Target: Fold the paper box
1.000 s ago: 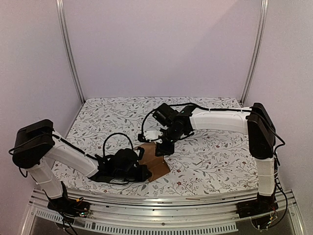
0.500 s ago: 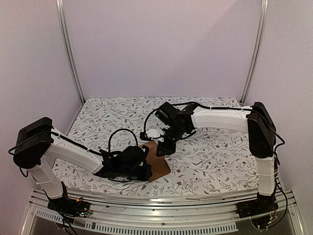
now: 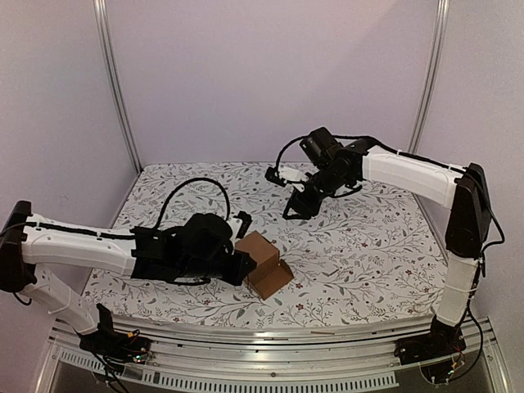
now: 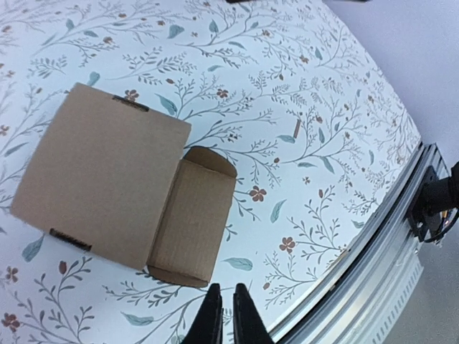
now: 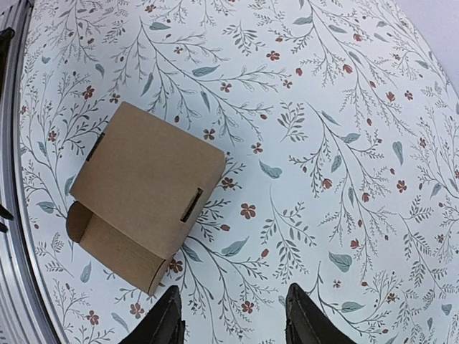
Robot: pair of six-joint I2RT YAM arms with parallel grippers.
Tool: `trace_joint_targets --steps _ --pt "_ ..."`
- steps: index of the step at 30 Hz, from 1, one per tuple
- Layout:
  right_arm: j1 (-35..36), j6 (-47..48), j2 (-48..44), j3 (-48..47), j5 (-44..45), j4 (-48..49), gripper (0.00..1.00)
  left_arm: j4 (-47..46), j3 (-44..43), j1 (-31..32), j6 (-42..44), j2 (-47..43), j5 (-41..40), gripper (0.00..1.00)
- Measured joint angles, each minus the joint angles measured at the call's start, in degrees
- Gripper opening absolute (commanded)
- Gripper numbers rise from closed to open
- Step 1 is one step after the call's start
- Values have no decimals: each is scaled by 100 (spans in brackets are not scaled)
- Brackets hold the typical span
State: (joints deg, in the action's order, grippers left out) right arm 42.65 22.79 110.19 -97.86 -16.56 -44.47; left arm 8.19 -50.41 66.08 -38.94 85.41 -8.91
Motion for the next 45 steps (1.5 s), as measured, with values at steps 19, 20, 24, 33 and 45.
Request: trace_joint_targets --steps 19,20,24,33,45 --pt "116 553 1003 1235 636 225 41 949 1427 -411 -2046 -951 -1722 45" --pt "195 575 970 1276 616 236 41 831 1436 -485 -2011 -844 -1657 45" --pt "739 616 791 1591 544 343 41 205 1434 -778 -1762 -439 -1241 45" --pt "1731 352 680 1720 -271 197 42 -852 977 -1685 -890 511 -9 44" --pt "1862 190 424 1349 -741 -306 51 -1040 -892 -2979 774 1947 1491 43"
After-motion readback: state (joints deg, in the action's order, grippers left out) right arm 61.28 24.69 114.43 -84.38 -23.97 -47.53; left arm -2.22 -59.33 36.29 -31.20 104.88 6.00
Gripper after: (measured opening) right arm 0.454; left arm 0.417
